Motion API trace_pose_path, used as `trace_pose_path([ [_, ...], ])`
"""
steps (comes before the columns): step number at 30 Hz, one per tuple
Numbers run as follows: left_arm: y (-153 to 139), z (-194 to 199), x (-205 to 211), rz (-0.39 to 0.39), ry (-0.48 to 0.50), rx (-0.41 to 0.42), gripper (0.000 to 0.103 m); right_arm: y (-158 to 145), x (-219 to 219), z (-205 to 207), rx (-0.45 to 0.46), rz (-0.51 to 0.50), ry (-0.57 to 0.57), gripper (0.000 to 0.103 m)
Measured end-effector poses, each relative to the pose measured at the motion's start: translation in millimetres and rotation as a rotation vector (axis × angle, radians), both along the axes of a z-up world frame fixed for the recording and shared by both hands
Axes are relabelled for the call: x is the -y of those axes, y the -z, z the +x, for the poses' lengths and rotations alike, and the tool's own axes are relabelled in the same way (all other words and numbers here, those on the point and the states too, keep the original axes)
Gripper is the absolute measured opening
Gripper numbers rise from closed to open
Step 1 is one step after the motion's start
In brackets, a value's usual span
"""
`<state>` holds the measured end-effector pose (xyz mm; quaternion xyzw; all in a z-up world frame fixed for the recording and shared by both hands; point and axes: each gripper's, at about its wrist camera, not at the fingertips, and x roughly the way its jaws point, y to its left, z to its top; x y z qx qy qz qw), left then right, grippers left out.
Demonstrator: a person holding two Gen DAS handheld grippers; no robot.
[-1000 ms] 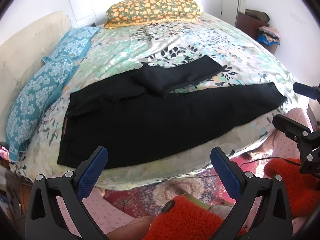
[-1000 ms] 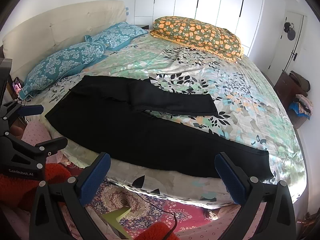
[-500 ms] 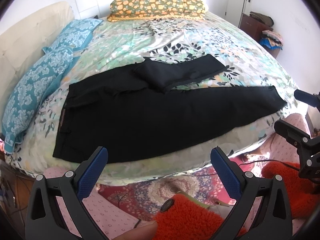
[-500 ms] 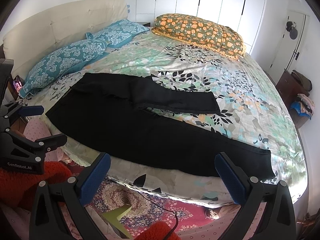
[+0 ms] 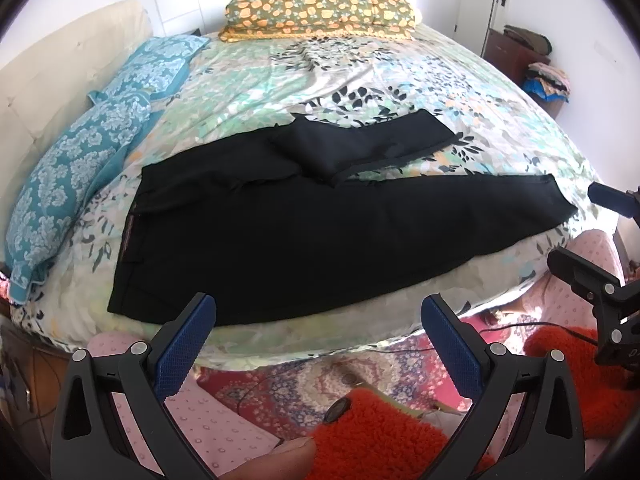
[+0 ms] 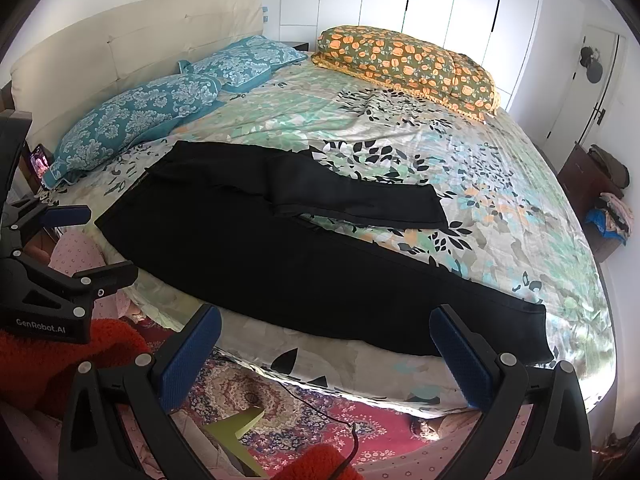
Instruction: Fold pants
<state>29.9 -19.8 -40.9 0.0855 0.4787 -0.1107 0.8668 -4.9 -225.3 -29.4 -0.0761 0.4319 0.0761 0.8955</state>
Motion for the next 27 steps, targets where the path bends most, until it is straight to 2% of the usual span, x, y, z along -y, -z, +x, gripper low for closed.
trace_pose_path([
  [27, -0.5, -1.1, 3.8, 0.054, -0.008, 0.035, 0.103, 7.1, 0.6, 0.3, -0.017, 0.041, -0.013, 0.103],
])
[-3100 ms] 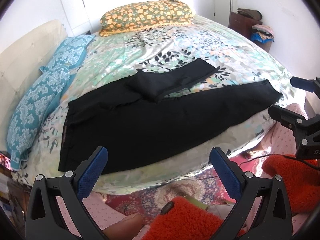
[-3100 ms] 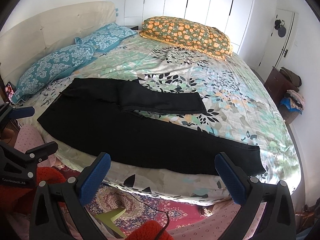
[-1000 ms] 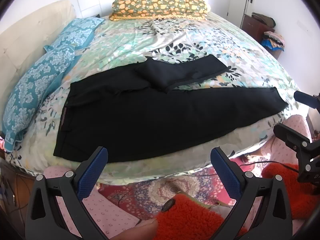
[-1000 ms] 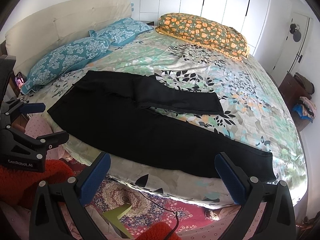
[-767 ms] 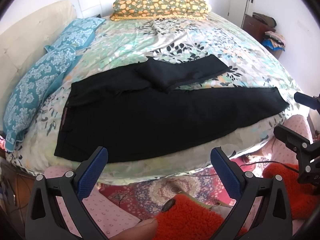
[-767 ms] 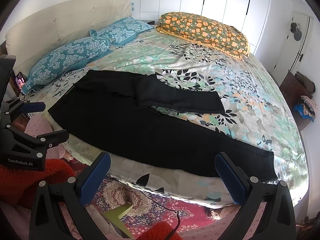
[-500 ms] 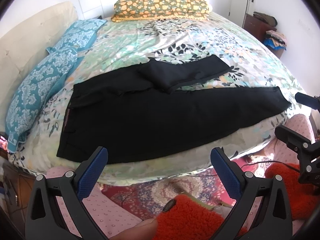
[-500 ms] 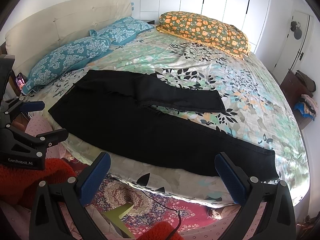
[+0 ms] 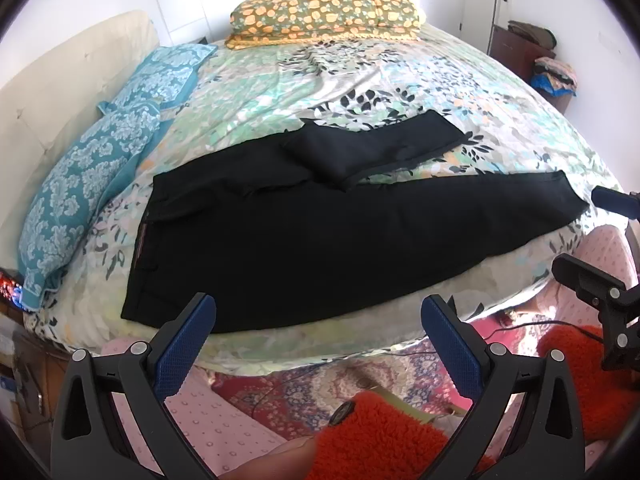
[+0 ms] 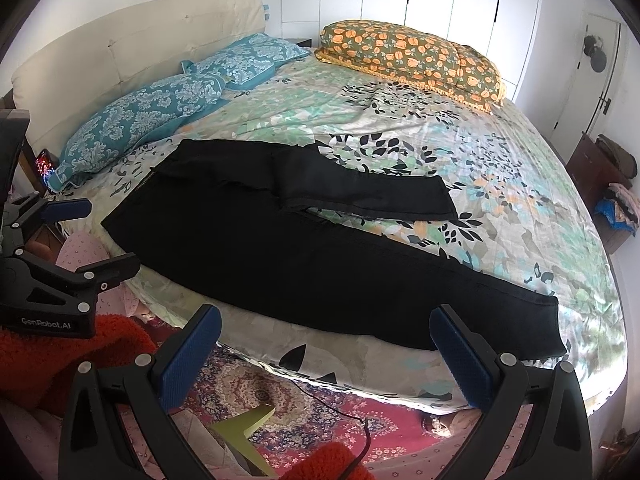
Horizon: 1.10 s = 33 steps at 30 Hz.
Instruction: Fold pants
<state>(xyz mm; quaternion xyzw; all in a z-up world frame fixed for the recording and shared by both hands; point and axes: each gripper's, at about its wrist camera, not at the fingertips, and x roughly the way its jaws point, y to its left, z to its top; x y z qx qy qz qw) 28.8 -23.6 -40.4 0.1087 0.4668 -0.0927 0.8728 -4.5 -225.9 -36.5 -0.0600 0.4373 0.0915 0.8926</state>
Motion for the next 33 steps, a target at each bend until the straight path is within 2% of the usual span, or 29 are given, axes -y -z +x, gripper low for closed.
trace_pose_path([
  [15, 5, 1, 1, 0.008, 0.002, -0.009, 0.103, 2, -1, 1, -0.008, 0.039, -0.036, 0.103],
  [20, 5, 3, 2, 0.012, 0.004, -0.011, 0.103, 0, -1, 0, 0.016, 0.065, -0.047, 0.103],
  [22, 5, 3, 3, 0.014, 0.004, -0.011, 0.103, -5, 5, -1, 0.053, 0.094, -0.035, 0.103],
  [24, 6, 3, 2, 0.020, 0.001, -0.008, 0.103, -17, 15, -3, 0.138, 0.128, -0.019, 0.103],
  [26, 6, 5, -1, 0.027, -0.013, -0.004, 0.103, -32, 28, -5, 0.255, 0.162, -0.004, 0.103],
  [28, 9, 9, -5, 0.024, -0.029, -0.009, 0.103, -42, 51, -5, 0.413, 0.246, -0.021, 0.103],
  [29, 10, 11, -5, 0.022, -0.034, -0.014, 0.103, -40, 60, -1, 0.433, 0.275, -0.015, 0.103],
  [30, 12, 14, -6, 0.022, -0.041, -0.021, 0.103, -33, 71, 14, 0.372, 0.296, -0.014, 0.103],
  [32, 16, 20, -6, 0.030, -0.048, -0.035, 0.103, -18, 89, 44, 0.237, 0.257, 0.005, 0.103],
  [33, 17, 22, -5, 0.036, -0.049, -0.035, 0.103, -14, 98, 52, 0.237, 0.240, 0.025, 0.103],
])
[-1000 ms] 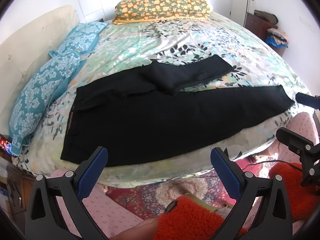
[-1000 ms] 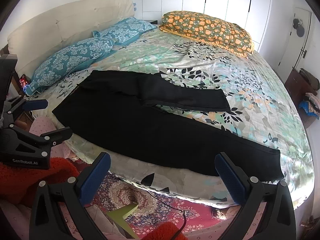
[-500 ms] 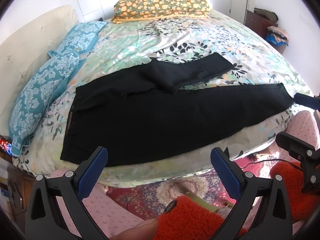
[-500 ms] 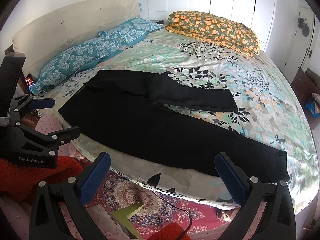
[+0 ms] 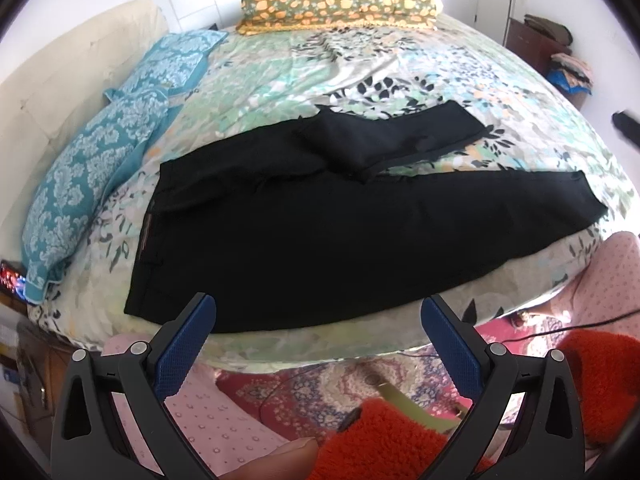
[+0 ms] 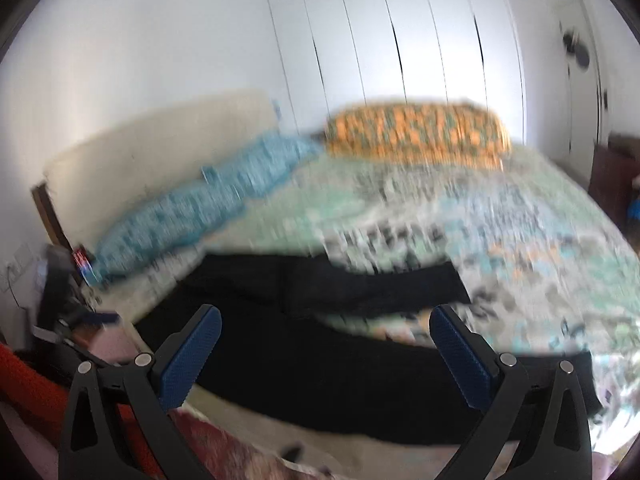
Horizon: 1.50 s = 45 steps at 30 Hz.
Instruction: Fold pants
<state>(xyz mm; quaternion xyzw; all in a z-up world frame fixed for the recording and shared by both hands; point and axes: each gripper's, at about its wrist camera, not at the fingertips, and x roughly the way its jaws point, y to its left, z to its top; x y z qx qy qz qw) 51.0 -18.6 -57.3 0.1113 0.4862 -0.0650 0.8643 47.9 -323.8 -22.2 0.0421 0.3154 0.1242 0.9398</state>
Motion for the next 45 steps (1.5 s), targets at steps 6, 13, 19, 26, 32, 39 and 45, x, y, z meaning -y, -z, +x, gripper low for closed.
trace_pose_path([
  [6, 1, 14, 7, 0.009, -0.001, 0.001, 0.103, 31, 112, 124, -0.128, 0.132, 0.104, 0.103],
  [13, 12, 38, 19, 0.035, -0.011, -0.056, 0.103, 132, 153, 314, -0.536, 0.204, 0.048, 0.103],
  [19, 20, 55, 17, 0.061, -0.047, -0.095, 0.103, 198, 132, 412, -0.671, 0.088, 0.032, 0.091],
  [26, 40, 72, 12, 0.049, -0.078, -0.167, 0.103, 228, 130, 438, -0.780, 0.123, -0.065, 0.071],
  [32, 50, 75, 28, 0.056, -0.039, -0.194, 0.103, 232, 118, 431, -0.794, 0.049, -0.124, 0.018],
  [39, 55, 80, 34, 0.079, -0.046, -0.208, 0.103, 159, 162, 444, -0.548, -0.144, -0.028, 0.014],
  [45, 61, 88, 53, 0.093, -0.013, -0.222, 0.103, 139, 263, 458, -0.470, -0.269, 0.270, 0.014],
])
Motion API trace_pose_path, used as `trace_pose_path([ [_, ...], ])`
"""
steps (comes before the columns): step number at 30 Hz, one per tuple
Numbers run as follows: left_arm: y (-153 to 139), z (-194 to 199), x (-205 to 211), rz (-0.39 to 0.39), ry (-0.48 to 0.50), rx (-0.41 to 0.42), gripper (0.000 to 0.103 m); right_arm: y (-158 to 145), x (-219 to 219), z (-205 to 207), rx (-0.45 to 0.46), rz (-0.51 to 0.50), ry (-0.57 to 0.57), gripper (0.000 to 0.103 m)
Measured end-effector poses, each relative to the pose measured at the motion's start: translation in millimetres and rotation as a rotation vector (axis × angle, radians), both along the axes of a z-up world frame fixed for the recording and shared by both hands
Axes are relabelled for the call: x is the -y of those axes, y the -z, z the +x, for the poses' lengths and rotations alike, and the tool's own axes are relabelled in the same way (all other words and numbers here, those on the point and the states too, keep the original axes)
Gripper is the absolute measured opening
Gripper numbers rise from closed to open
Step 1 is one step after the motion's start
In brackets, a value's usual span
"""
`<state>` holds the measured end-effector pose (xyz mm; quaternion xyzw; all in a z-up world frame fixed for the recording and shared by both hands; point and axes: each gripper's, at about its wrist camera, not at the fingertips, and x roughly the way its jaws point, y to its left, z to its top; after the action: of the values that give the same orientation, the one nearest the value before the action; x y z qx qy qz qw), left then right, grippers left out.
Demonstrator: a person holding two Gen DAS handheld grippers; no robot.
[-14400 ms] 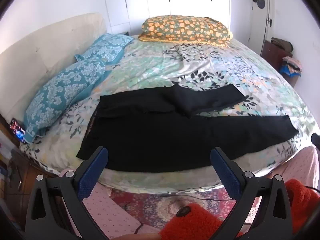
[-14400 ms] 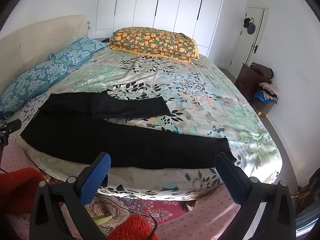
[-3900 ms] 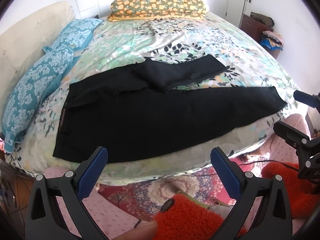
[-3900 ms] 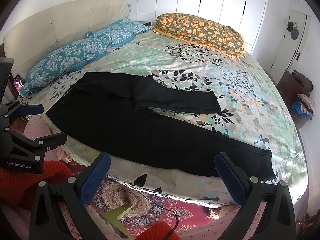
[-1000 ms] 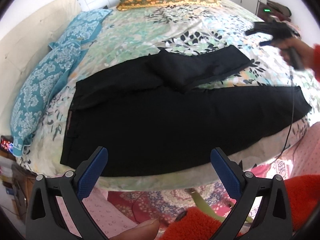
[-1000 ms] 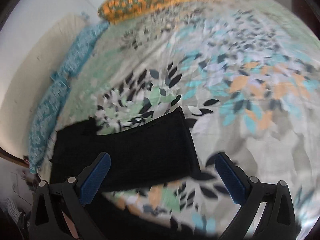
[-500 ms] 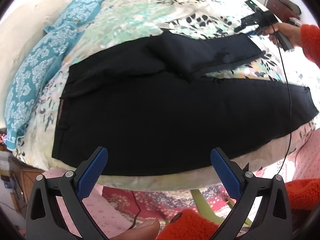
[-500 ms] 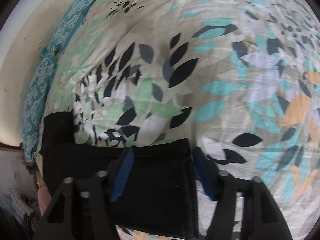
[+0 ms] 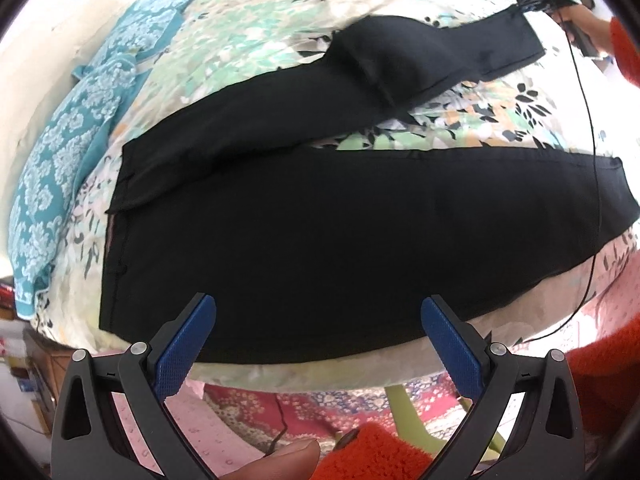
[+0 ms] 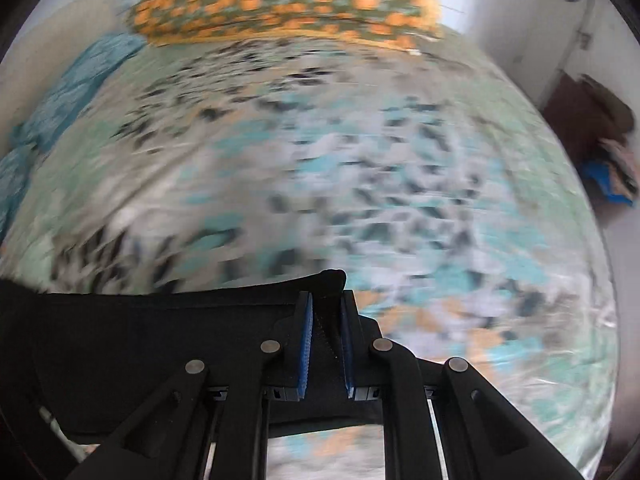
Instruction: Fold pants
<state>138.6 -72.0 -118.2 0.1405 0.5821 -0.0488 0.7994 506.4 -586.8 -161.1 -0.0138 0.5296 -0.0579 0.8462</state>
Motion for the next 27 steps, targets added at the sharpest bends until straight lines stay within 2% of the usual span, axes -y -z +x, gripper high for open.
trace_pose_path([
  [2, 3, 2, 5, 0.002, 0.009, -0.008, 0.103, 13, 16, 1, -0.011, -0.015, 0.032, 0.014],
  [7, 8, 8, 13, 0.021, 0.022, -0.025, 0.103, 46, 23, -4, -0.040, -0.036, 0.057, 0.014],
  [9, 8, 9, 13, 0.025, 0.019, -0.024, 0.103, 54, 29, -8, -0.039, -0.004, 0.072, 0.014],
  [10, 8, 10, 13, 0.026, 0.017, -0.021, 0.103, 55, 30, -10, -0.038, 0.020, 0.081, 0.018],
  [13, 9, 11, 13, 0.024, 0.013, -0.018, 0.103, 52, 47, -24, -0.030, 0.101, 0.105, 0.055],
  [15, 9, 11, 13, 0.018, 0.014, -0.020, 0.103, 51, 62, -41, -0.027, 0.170, 0.138, 0.055],
  [20, 8, 7, 20, 0.007, 0.037, -0.014, 0.103, 74, 96, -82, -0.054, 0.326, 0.266, 0.055],
  [21, 8, 6, 22, 0.008, 0.042, -0.013, 0.103, 79, 100, -90, -0.037, 0.375, 0.288, 0.055],
  [24, 7, 3, 25, 0.018, 0.053, -0.012, 0.103, 80, 98, -92, 0.022, 0.437, 0.289, 0.056],
  [25, 6, 2, 26, 0.021, 0.053, -0.012, 0.103, 81, 94, -89, 0.012, 0.439, 0.272, 0.051],
  [26, 5, 2, 26, 0.026, 0.050, -0.010, 0.103, 83, 88, -84, -0.017, 0.415, 0.245, 0.036],
  [27, 4, 3, 26, 0.029, 0.048, -0.008, 0.103, 81, 78, -78, -0.050, 0.337, 0.197, 0.030],
])
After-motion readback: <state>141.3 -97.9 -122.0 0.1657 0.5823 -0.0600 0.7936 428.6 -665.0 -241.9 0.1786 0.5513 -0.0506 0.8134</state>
